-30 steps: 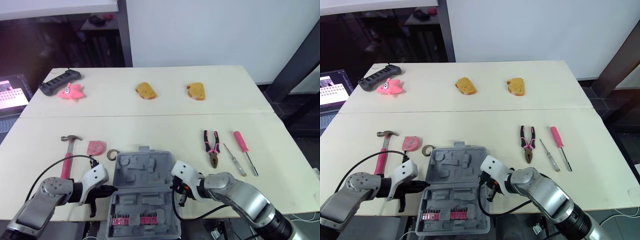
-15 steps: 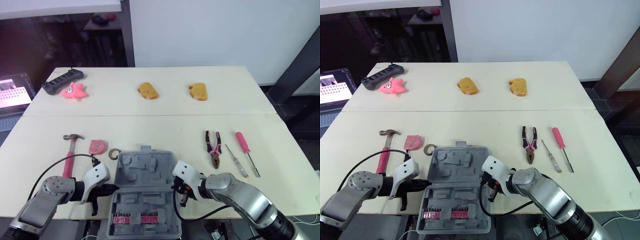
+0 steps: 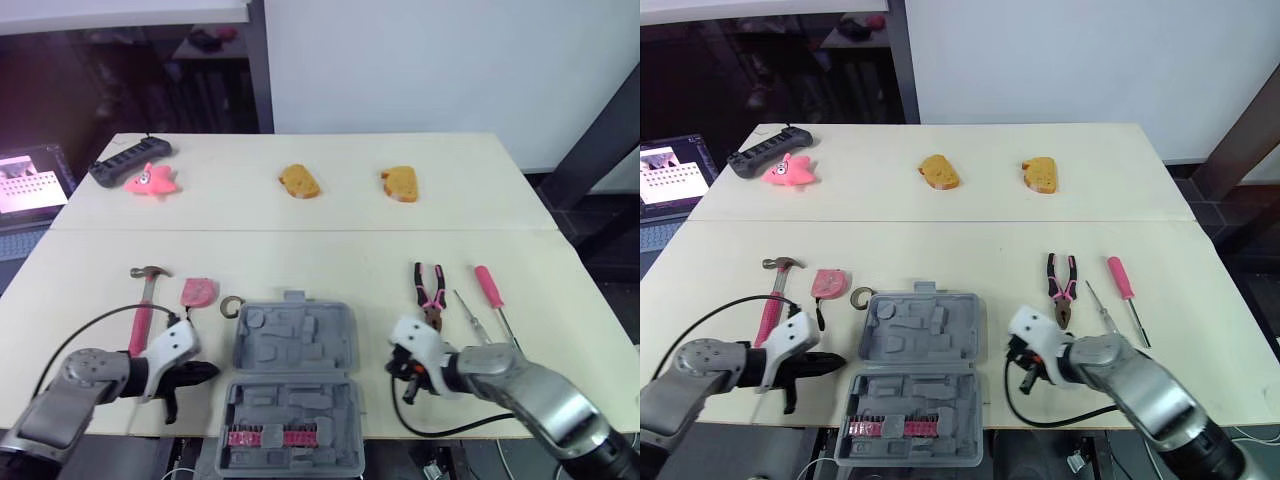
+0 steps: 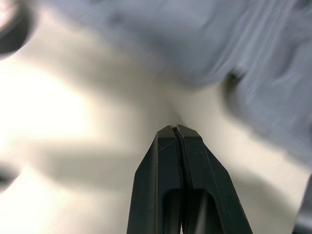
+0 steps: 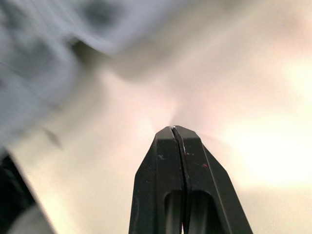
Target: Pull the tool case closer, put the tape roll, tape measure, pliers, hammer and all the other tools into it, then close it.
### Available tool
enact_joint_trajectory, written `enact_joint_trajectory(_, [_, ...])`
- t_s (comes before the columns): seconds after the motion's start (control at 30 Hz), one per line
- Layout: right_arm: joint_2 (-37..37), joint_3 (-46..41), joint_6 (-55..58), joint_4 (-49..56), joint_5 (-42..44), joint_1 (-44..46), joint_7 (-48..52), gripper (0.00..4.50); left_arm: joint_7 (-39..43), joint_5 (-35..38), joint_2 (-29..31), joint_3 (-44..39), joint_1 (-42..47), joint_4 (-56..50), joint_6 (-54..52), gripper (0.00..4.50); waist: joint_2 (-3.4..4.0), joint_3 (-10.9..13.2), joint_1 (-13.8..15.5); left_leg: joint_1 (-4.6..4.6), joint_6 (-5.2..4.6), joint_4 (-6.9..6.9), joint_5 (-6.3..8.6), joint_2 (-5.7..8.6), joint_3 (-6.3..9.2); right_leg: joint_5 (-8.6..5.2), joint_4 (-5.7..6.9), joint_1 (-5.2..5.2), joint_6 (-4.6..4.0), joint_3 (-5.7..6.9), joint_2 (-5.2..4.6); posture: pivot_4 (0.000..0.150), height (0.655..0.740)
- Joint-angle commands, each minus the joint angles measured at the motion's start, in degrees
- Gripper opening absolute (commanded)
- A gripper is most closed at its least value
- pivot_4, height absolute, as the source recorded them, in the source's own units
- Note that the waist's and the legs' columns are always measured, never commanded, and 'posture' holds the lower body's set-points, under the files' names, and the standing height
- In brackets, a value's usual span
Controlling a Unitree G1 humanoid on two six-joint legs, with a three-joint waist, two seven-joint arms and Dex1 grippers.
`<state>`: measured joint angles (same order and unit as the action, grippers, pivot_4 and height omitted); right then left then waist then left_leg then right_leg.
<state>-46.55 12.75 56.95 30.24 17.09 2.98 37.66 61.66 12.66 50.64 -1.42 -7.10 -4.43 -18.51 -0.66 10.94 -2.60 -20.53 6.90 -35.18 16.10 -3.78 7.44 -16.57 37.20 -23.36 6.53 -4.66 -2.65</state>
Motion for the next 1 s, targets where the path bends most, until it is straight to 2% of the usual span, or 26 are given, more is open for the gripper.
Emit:
enact_joint_trajectory(0.03, [-2.5, -11.8, -9.3, 1.5, 4.2, -5.7, 6.6, 0.03, 3.4, 4.9, 2.4, -8.8, -4.2, 0.7, 1.2, 0.0, -0.03, 0.0, 0.0, -0.01, 0.0, 0.02, 0.0, 0.0, 0.0, 0.01, 0.0, -0.03, 0.02, 0.0, 0.0, 0.15, 0.74])
enact_joint_trajectory(0.1, [-3.1, -22.4, -16.1, -1.9, 5.1, -11.5, 9.8, 0.03, 7.0, 9.3, 3.6, -17.5, -7.7, 3.3, 1.7, 0.0, -0.16, 0.1, 0.1, -0.06, -0.01, 0.05, 0.01, 0.0, 0.0, -0.02, 0.0, -0.06, 0.08, 0.0, 0.0, 0.15, 0.74])
enact_joint_trajectory(0.17, [-3.9, -29.4, -21.0, -4.5, 5.7, -16.2, 13.3, 0.03, 9.2, 11.4, 4.4, -23.2, -9.9, 6.1, 2.6, 0.0, -0.2, 0.1, 0.1, -0.1, -0.03, 0.04, 0.02, 0.0, -0.01, -0.04, -0.02, -0.05, 0.1, 0.02, -0.01, 0.15, 0.74])
enact_joint_trajectory(0.27, [-3.8, -41.0, -26.8, -11.4, 8.7, -21.9, 20.3, 0.03, 10.5, 11.9, 6.6, -31.1, -10.8, 17.3, 4.8, 0.0, -0.26, 0.2, 0.3, -0.05, -0.02, -0.04, 0.02, 0.01, -0.08, -0.06, -0.05, 0.03, 0.01, 0.01, -0.06, 0.15, 0.74])
enact_joint_trajectory(0.3, [-3.9, -44.4, -28.4, -14.6, 9.4, -22.9, 22.1, 0.26, 10.5, 10.9, 7.8, -32.8, -10.5, 22.7, 7.3, 0.0, -0.3, 0.2, 0.2, -0.02, -0.02, -0.04, 0.02, 0.01, -0.08, -0.07, -0.05, 0.04, 0.0, 0.01, -0.05, 0.15, 0.74])
enact_joint_trajectory(0.37, [-4.9, -49.2, -33.0, -23.1, 8.7, -24.1, 24.9, 0.82, 8.7, 9.7, 10.4, -35.8, -8.1, 34.2, 11.5, 0.53, -0.42, 0.3, 0.0, 0.05, -0.02, -0.03, 0.03, 0.01, -0.11, -0.17, -0.05, 0.05, 0.14, 0.0, -0.05, 0.15, 0.74])
enact_joint_trajectory(0.4, [-5.4, -50.3, -34.7, -26.4, 8.3, -24.2, 25.8, 1.38, 8.0, 9.6, 11.2, -36.6, -6.9, 38.2, 13.1, 0.92, -0.49, 0.3, -0.1, 0.06, -0.02, -0.03, 0.03, 0.01, -0.12, -0.18, -0.04, 0.04, 0.16, 0.0, -0.05, 0.15, 0.74])
enact_joint_trajectory(0.5, [-7.5, -51.1, -41.1, -37.9, 4.9, -23.7, 26.7, 2.8, 6.7, 8.8, 14.1, -37.5, -2.7, 51.0, 17.7, 2.34, -0.51, 0.3, -0.2, 0.06, -0.01, 0.0, 0.03, 0.01, -0.2, -0.15, -0.07, 0.02, 0.08, -0.05, -0.08, 0.15, 0.74])
enact_joint_trajectory(0.6, [-8.4, -51.7, -44.8, -44.4, 4.3, -22.7, 27.5, 4.27, 6.9, 7.7, 16.1, -36.8, -0.7, 59.5, 22.1, 3.86, -0.45, 0.3, -0.4, 0.06, -0.02, 0.09, 0.03, 0.0, -0.26, -0.06, -0.05, -0.05, -0.1, -0.08, -0.07, 0.15, 0.74])
enact_joint_trajectory(0.63, [-8.5, -51.6, -45.6, -45.6, 4.1, -22.5, 27.6, 4.5, 7.2, 7.7, 16.4, -36.5, 0.0, 61.3, 22.9, 4.45, -0.41, 0.3, -0.6, 0.06, -0.01, 0.12, 0.03, 0.0, -0.26, -0.07, -0.04, -0.06, -0.11, -0.08, -0.06, 0.15, 0.74])
enact_joint_trajectory(0.8, [-8.0, -51.5, -47.2, -46.4, 4.5, -22.7, 27.7, 4.5, 6.7, 7.1, 16.8, -35.5, 3.0, 66.6, 25.5, 4.49, -0.38, 0.3, -1.3, 0.1, -0.01, 0.12, 0.02, 0.0, -0.26, -0.07, 0.03, -0.02, -0.09, -0.09, -0.06, 0.15, 0.74])
enact_joint_trajectory(1.0, [-5.8, -51.8, -46.2, -43.1, 5.5, -25.1, 26.4, 4.5, 6.8, 7.2, 16.0, -35.0, 4.7, 67.1, 25.6, 4.49, -0.39, 0.3, -1.3, 0.11, 0.0, 0.12, 0.02, 0.0, -0.26, -0.07, 0.04, 0.0, -0.07, -0.1, -0.05, 0.15, 0.74])
